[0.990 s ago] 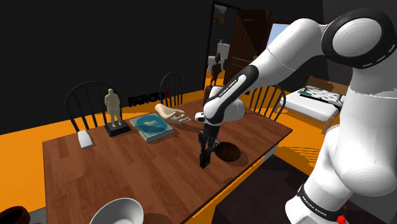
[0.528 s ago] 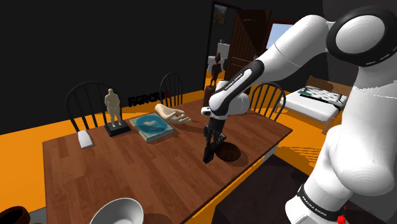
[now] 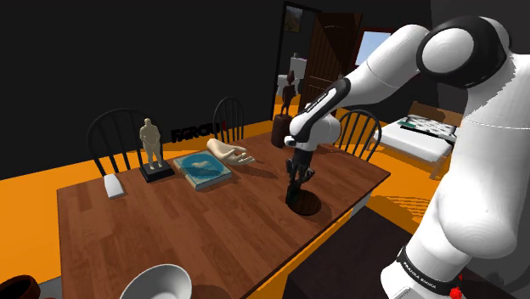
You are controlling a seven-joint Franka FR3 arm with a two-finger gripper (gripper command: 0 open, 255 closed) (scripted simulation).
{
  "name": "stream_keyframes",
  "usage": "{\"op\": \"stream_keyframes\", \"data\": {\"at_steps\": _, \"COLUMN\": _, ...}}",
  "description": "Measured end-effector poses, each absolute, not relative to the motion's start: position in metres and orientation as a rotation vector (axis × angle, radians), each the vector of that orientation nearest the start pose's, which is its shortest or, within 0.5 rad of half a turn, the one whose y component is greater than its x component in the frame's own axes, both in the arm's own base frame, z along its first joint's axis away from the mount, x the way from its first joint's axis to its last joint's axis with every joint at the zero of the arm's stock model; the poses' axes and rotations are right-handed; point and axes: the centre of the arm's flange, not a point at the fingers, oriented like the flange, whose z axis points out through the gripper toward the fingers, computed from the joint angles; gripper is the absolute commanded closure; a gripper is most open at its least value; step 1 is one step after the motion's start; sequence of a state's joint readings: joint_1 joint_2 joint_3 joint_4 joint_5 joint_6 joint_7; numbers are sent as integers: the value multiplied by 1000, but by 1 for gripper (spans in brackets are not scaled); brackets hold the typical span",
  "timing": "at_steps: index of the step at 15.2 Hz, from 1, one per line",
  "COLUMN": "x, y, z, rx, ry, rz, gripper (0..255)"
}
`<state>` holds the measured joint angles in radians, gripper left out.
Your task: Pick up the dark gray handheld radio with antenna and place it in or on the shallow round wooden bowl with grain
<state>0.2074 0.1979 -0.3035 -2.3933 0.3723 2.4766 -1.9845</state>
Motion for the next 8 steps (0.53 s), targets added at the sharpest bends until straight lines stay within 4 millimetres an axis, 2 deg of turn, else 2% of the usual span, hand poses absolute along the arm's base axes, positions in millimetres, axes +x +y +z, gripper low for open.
{"op": "stream_keyframes", "data": {"at_steps": 3, "x": 490, "y": -89, "z": 233, "rx": 2315, "ry": 2350, "rz": 141, "gripper": 255}}
{"op": "stream_keyframes", "data": {"at_steps": 4, "x": 497, "y": -102, "z": 235, "rx": 2315, "ry": 2350, "rz": 141, "gripper": 255}}
{"op": "stream_keyframes", "data": {"at_steps": 8, "x": 506, "y": -155, "z": 232, "rx": 2315, "ry": 2351, "rz": 141, "gripper": 255}}
